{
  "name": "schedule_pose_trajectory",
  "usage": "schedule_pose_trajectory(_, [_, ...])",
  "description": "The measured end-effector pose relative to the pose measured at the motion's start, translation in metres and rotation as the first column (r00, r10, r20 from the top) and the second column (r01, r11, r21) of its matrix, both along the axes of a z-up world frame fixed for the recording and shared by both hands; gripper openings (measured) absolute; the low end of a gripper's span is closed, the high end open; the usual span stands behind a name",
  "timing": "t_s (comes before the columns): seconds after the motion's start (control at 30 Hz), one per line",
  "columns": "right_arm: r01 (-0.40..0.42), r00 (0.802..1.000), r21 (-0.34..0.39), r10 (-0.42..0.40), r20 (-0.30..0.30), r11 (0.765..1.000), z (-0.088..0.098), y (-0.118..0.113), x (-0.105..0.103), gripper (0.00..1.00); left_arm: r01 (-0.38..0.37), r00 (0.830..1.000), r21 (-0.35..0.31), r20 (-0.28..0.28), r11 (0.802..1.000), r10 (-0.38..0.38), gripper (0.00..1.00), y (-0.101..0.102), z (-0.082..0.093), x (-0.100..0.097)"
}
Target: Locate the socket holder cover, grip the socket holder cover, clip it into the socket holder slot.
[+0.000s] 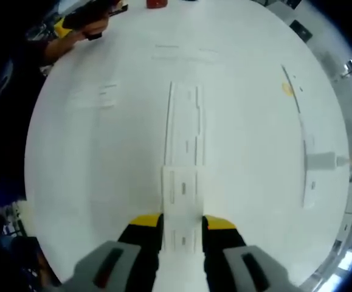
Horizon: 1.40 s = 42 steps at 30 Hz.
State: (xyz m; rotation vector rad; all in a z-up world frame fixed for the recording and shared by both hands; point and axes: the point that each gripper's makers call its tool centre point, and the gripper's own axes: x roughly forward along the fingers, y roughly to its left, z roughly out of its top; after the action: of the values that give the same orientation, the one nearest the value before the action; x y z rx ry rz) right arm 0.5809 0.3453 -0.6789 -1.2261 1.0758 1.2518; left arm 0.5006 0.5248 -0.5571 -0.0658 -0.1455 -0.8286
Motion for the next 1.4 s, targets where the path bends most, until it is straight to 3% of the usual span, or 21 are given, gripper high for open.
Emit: schedule_pose_trajectory(1.4, [0.0, 1.0, -0.023, 0.0, -0.008, 1.0, -0.0025, 0.0056, 0.0018, 0.27, 0.005, 1.0, 0.041, -0.011, 0.999, -0.004, 0.39, -0.0059, -0.0085, -0.0006])
